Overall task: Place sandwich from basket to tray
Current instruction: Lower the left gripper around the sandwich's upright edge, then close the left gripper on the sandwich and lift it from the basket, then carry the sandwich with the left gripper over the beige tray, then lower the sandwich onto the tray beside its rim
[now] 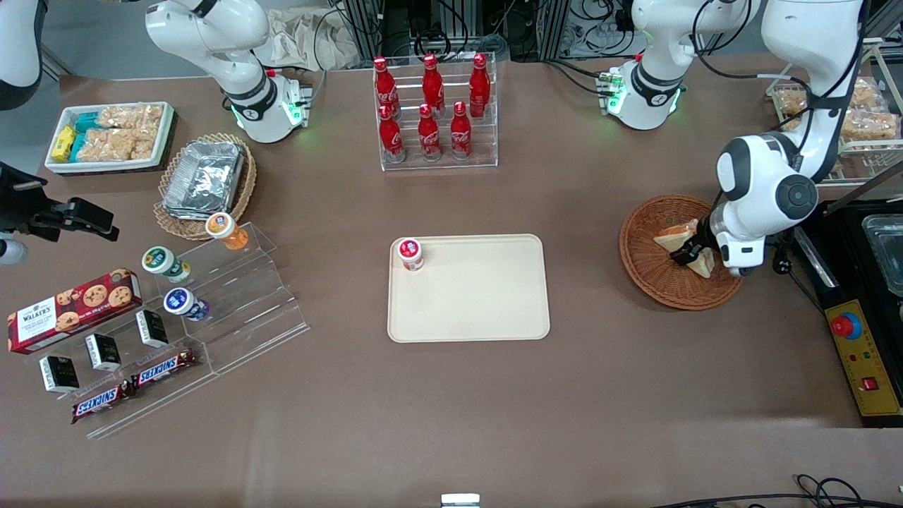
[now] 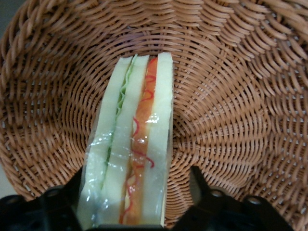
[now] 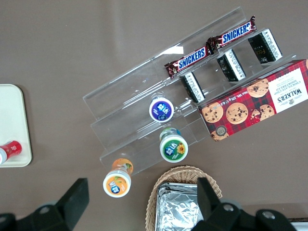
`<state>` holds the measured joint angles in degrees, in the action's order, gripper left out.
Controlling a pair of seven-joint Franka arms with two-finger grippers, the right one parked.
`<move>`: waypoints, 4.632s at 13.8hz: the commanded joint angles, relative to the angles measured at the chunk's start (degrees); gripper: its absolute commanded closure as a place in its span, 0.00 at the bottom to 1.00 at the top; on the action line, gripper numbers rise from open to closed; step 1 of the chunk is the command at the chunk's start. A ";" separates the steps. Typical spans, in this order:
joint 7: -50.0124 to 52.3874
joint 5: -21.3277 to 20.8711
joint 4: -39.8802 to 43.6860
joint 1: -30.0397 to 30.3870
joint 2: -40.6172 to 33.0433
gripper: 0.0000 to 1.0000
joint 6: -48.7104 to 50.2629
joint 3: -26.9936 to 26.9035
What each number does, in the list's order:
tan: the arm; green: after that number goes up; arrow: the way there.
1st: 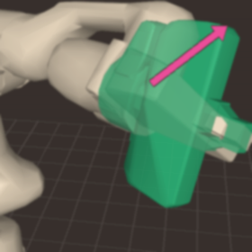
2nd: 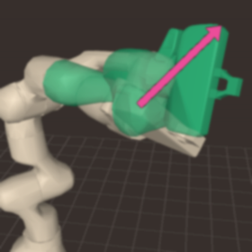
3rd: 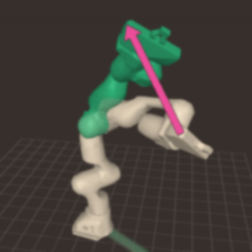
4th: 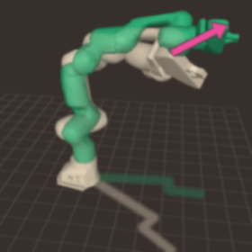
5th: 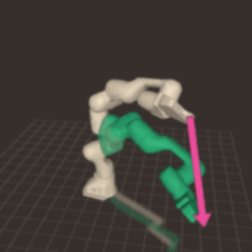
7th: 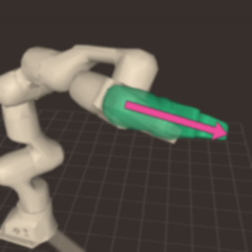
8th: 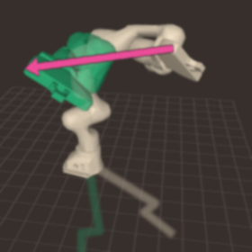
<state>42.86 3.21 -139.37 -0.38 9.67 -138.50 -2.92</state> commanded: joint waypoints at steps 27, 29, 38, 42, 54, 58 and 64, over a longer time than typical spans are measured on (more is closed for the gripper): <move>-10.96 0.31 34.33 -4.98 -0.46 0.73 30.48 15.02; -11.22 -0.04 36.35 -4.98 2.62 0.73 29.95 18.37; -10.17 -5.05 39.35 -12.18 18.79 0.71 16.79 21.99; -10.17 -8.04 39.18 -13.32 22.40 0.71 15.36 21.99; -9.55 -11.29 39.61 -15.17 26.62 0.67 12.73 21.90; -8.41 -11.47 40.05 -15.17 27.33 0.00 12.46 21.90; -8.41 -11.38 41.63 -15.09 25.67 0.00 13.95 21.99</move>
<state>32.86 -7.07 -99.36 -14.86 35.90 -126.04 19.28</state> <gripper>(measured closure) 0.000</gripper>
